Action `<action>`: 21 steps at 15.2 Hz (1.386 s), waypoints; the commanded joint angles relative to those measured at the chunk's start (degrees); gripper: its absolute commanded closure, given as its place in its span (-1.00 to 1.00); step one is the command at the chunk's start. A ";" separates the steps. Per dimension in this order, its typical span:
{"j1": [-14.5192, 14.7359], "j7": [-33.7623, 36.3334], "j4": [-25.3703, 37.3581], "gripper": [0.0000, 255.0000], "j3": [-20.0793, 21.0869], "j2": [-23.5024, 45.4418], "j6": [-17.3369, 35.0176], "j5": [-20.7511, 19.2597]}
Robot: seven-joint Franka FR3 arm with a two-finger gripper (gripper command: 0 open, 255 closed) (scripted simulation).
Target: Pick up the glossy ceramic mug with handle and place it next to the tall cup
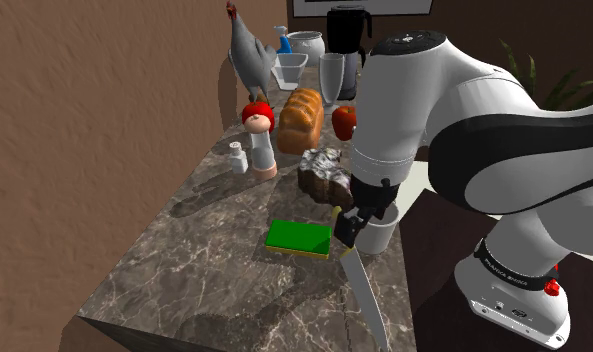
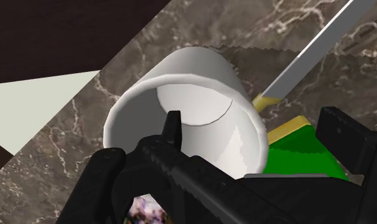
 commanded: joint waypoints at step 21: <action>-0.33 -0.31 6.15 1.00 -3.35 -3.90 -10.00 -2.25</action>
